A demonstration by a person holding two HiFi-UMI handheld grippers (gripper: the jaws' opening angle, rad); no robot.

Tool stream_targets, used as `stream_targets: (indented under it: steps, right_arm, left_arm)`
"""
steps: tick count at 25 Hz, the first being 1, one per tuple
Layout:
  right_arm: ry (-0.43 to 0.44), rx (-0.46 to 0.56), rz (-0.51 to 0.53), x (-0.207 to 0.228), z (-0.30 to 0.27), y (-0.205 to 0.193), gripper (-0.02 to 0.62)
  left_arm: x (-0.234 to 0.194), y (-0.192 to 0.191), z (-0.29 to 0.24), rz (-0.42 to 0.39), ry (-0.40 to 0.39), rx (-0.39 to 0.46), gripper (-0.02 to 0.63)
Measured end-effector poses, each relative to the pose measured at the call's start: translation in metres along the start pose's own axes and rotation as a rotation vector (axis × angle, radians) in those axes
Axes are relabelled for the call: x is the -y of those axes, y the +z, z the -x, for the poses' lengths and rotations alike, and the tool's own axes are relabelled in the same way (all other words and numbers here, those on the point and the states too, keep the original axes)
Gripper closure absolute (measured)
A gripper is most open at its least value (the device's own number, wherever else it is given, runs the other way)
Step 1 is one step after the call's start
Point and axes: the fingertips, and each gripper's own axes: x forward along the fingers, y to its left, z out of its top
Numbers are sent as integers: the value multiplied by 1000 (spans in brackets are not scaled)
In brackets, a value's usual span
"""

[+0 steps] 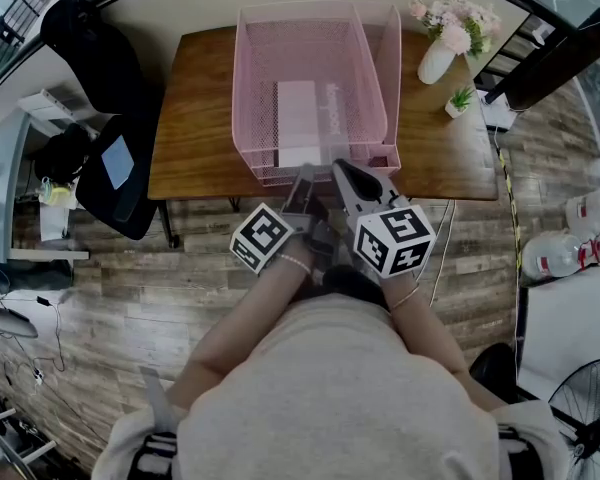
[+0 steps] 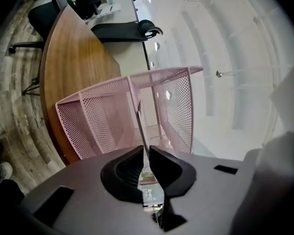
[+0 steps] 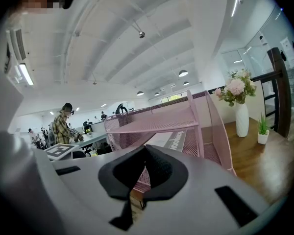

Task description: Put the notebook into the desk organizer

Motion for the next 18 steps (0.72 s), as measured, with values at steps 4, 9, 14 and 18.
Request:
stream_targets:
  steps: [4, 9, 14, 18]
  right_arm:
    - [1, -6, 2, 2, -2, -1, 586]
    - [6, -7, 3, 2, -3, -1, 586]
    - [11, -6, 4, 1, -5, 0, 586]
    - [11, -5, 0, 0, -6, -1, 586]
  left_arm:
    - [-1, 2, -5, -9, 1, -6, 565]
    - [-1, 2, -8, -5, -2, -1, 563]
    - [0, 2, -10, -33, -1, -19, 565]
    - [1, -2, -10, -67, 4, -56, 565]
